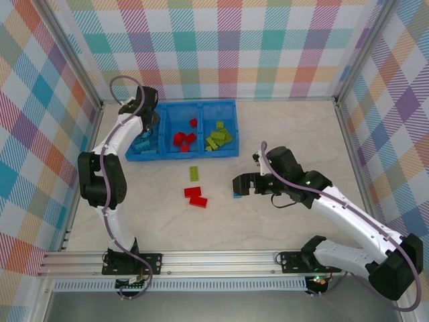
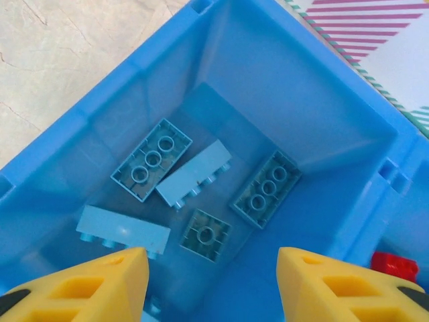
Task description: Sort the legos into containers by color
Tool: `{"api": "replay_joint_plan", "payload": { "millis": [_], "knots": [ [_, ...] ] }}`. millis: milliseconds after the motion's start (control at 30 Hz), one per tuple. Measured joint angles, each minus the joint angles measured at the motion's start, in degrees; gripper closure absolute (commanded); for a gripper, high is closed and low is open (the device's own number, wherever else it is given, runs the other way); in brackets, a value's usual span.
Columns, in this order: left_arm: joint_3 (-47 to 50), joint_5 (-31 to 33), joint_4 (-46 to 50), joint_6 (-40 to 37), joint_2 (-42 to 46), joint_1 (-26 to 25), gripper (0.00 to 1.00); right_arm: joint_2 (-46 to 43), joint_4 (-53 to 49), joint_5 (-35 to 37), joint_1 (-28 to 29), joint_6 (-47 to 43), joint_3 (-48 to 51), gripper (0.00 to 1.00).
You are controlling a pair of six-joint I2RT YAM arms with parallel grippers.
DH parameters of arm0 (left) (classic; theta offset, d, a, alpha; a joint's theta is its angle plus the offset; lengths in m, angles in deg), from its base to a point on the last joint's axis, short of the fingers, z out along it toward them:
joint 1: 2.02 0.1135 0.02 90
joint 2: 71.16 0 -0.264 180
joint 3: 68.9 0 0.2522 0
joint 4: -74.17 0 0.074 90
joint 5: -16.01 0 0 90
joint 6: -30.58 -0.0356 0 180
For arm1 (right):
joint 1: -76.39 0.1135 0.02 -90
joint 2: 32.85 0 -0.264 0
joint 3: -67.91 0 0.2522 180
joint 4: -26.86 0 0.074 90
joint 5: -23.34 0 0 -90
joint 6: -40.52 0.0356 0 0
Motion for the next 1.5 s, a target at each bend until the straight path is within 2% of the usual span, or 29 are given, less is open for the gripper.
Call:
{"api": "replay_joint_plan", "payload": {
  "millis": [100,200,300,400,467,667,833,933,1100,1333,1500],
  "knots": [
    [4.3,-3.8,-0.2,-1.8,6.4,-0.3,0.46,2.5,0.5,0.0,1.7,1.2,-0.9,0.0],
    [8.9,-7.2,-0.2,-6.4,15.8,-1.9,0.4,6.7,1.6,0.5,4.0,2.6,-2.5,0.0],
    [12.0,-9.7,0.4,-15.2,26.4,-7.4,0.34,12.6,2.3,3.7,8.0,4.3,-5.6,0.0],
    [16.4,-13.0,1.0,-25.7,36.7,-13.8,0.33,19.5,3.1,7.3,12.3,5.8,-10.1,0.01],
    [21.4,-16.4,2.6,-32.7,44.4,-16.3,0.31,24.8,4.1,9.0,14.2,6.7,-13.6,0.03],
    [39.0,-25.4,8.9,-50.8,65.0,-16.9,0.28,38.3,9.5,13.7,15.1,7.5,-19.6,0.1],
    [48.0,-32.8,14.5,-59.6,78.1,-17.1,0.24,49.2,10.1,16.8,15.1,6.9,-27.9,0.13],
    [49.0,-37.0,16.9,-63.5,80.8,-17.2,0.22,54.8,11.1,19.2,15.2,6.5,-32.6,0.17],
    [50.3,-40.0,18.3,-67.8,81.3,-18.2,0.14,63.1,10.9,22.8,15.2,5.2,-39.5,0.22],
    [52.3,-39.0,18.0,-70.0,83.8,-19.2,0.08,68.8,9.0,26.8,15.6,2.5,-45.9,0.53],
    [53.4,-38.7,18.0,-70.5,86.4,-19.3,0.06,69.6,8.7,28.1,15.9,2.2,-46.3,0.62]
  ]
}}
